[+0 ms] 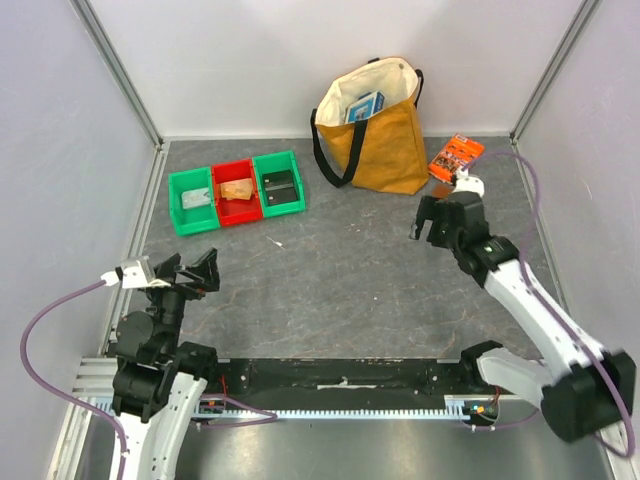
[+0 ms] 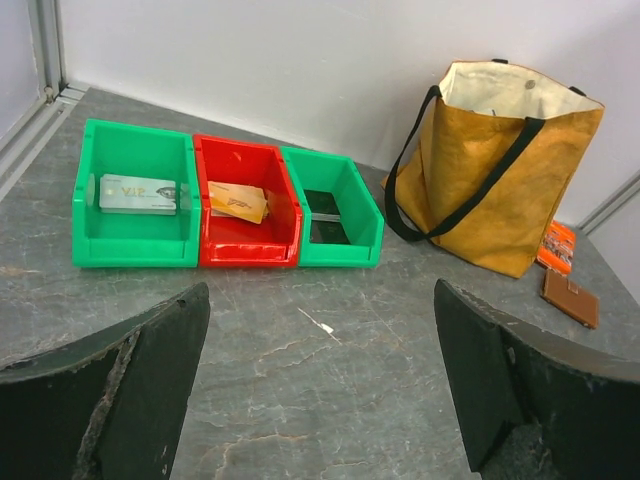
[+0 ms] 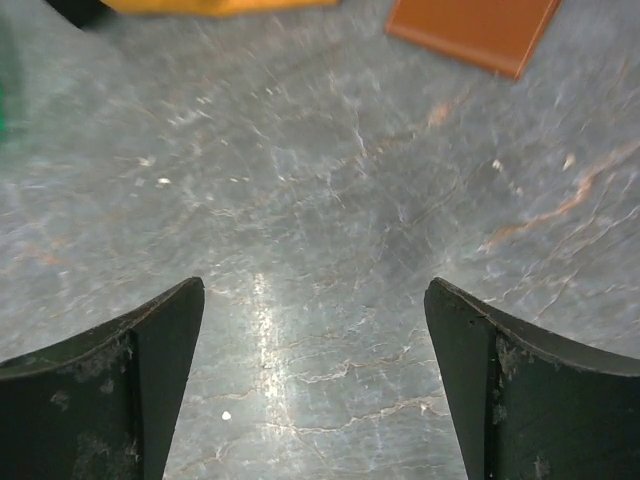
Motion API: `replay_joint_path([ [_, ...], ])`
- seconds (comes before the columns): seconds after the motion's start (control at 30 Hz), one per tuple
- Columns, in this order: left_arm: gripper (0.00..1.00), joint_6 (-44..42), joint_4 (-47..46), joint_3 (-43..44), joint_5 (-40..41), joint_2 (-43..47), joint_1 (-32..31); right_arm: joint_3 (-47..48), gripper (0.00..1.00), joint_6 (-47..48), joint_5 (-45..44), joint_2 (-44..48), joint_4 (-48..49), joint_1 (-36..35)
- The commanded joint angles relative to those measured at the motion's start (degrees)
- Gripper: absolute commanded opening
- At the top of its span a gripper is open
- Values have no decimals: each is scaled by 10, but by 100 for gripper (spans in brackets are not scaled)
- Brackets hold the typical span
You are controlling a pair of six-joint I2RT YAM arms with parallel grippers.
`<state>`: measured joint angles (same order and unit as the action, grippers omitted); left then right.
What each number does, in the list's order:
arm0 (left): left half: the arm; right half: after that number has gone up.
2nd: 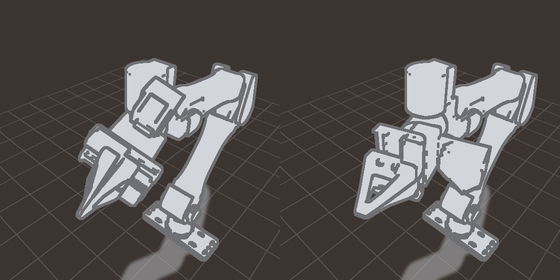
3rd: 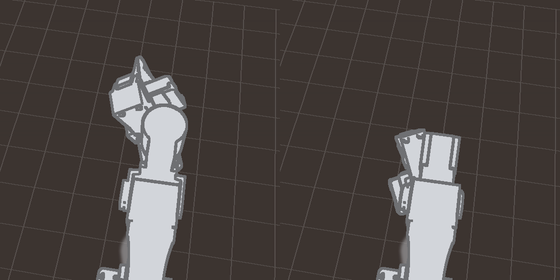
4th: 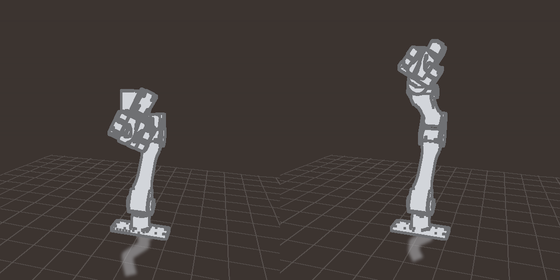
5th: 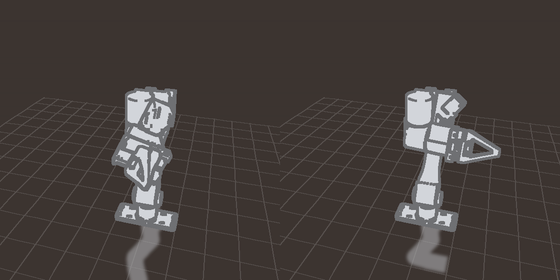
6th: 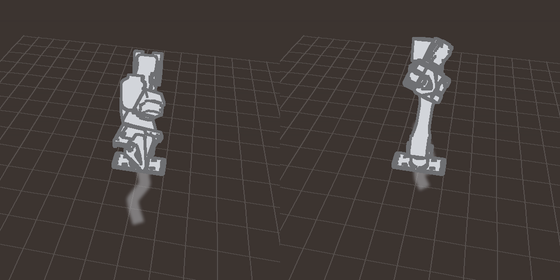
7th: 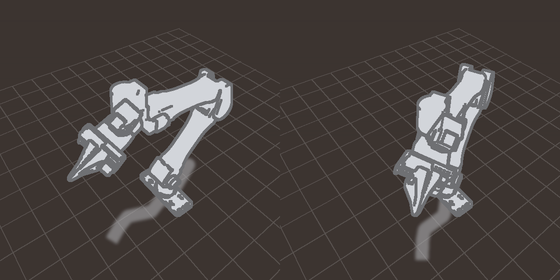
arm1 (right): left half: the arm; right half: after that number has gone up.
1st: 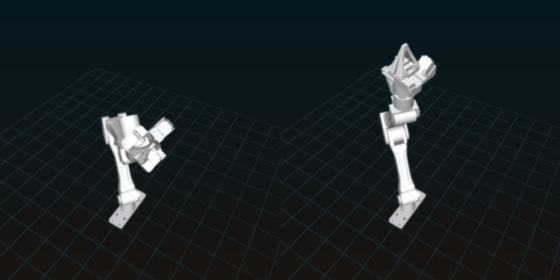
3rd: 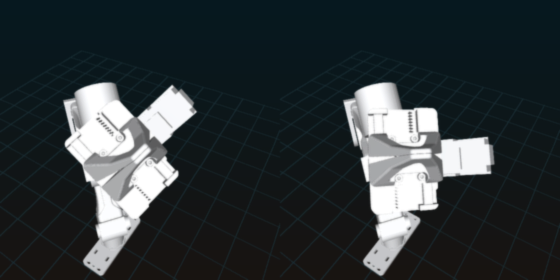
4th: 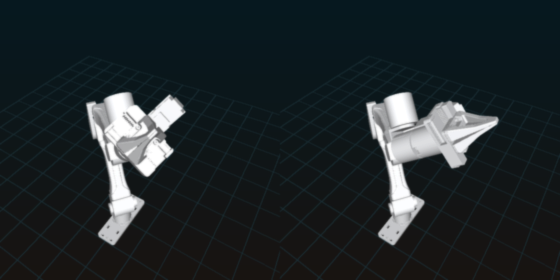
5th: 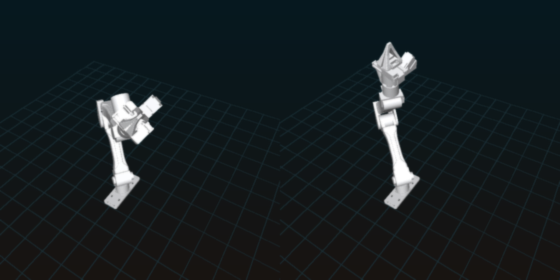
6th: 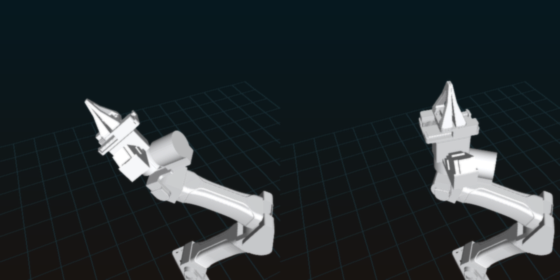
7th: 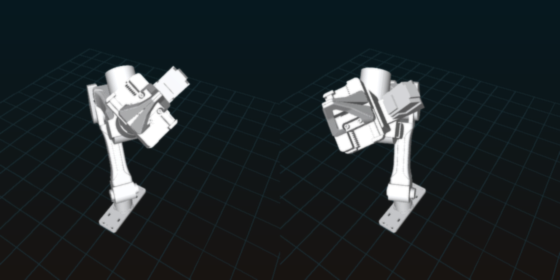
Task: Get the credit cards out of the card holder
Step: Move the card holder to the center of the board.
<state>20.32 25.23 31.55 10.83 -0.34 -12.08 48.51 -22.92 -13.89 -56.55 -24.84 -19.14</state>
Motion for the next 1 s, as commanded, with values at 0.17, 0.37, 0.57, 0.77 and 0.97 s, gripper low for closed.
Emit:
replay_joint_path([
  [0.17,99,17,10,19,4,58,-12,43,98,-105,-30,-215,121,100],
  [0.37,98,17,12,19,8,58,-13,60,98,-63,44,-304,231,183],
  [0.57,98,17,10,18,9,58,-12,81,87,-100,233,-401,329,301],
  [0.77,98,17,7,16,10,57,-12,98,74,-116,338,-487,416,357],
  [0.97,98,17,5,15,14,56,-11,120,75,-112,389,-558,429,374],
])
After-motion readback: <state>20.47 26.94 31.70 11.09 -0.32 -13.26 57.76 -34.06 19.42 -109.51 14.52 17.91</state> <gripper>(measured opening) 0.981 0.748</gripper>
